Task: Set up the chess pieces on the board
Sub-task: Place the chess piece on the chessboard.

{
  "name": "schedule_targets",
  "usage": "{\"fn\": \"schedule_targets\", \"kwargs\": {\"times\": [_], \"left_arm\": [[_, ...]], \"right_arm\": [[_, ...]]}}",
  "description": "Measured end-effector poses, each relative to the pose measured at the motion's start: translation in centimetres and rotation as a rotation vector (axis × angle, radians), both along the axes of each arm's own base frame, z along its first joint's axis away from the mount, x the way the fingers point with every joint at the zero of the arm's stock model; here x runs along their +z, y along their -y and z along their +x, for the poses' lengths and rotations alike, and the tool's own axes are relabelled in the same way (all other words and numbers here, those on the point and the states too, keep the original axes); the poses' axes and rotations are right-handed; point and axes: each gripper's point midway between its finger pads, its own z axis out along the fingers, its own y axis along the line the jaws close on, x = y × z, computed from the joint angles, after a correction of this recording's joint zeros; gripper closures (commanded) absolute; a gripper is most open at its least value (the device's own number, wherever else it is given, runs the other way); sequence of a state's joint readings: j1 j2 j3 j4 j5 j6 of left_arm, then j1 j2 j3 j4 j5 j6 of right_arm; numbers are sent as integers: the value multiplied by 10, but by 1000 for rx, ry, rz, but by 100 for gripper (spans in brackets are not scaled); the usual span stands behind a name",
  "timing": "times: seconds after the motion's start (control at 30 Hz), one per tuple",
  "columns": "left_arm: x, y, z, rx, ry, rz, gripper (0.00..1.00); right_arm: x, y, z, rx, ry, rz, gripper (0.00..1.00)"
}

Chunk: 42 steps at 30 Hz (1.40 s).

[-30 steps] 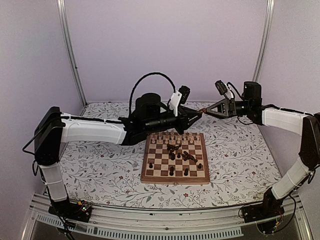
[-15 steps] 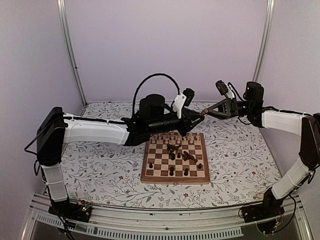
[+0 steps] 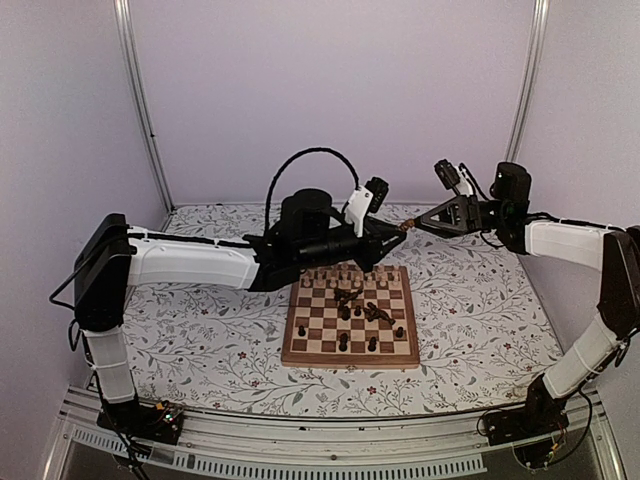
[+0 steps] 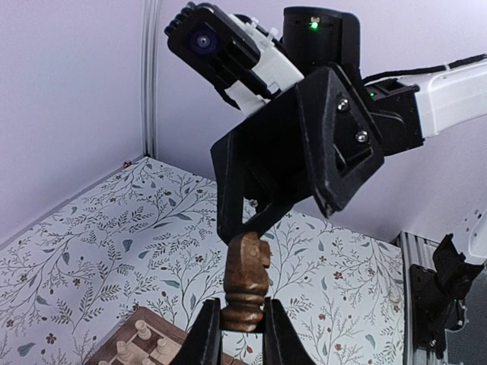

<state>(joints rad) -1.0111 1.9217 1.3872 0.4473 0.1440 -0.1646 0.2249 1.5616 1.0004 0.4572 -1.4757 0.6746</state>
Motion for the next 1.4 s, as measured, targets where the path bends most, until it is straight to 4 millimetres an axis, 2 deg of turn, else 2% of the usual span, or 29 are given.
{"fn": "schedule_targets", "kwargs": {"times": [0.33,0.5,0.63,0.77,0.83,0.93,1.0,1.13,1.23,1.3,1.4], "left_arm": [[-5,2,1,-1,-10,15,87],[-5,5,3,0,-11,16,87],[-6,6,4,1,-13,20,87],[-9,5,4,4,-18,29,86],[-10,6,4,4,-20,33,78],[-12,6,6,14,-21,43,62],[-14,6,8,22,-23,52,55],[-20,2,10,39,-12,98,50],[-22,-13,4,50,-1,161,49],[-13,-27,-1,58,23,198,45],[23,-53,-5,91,86,208,42]], "right_arm": [[-3,-4,4,-21,-21,-16,63],[-5,-13,7,-23,-12,-28,76],[-12,-16,8,-23,-30,-40,78],[-16,-16,9,-33,-37,-49,91],[-18,-17,10,-40,-34,-54,96],[-20,-17,13,-61,-41,-70,99],[-19,-18,15,-69,-21,-80,100],[-9,-19,28,-128,98,-127,100],[-7,-15,31,-175,208,-176,100],[-9,-11,28,-196,278,-217,100],[-17,-10,22,-204,375,-287,100]]}}
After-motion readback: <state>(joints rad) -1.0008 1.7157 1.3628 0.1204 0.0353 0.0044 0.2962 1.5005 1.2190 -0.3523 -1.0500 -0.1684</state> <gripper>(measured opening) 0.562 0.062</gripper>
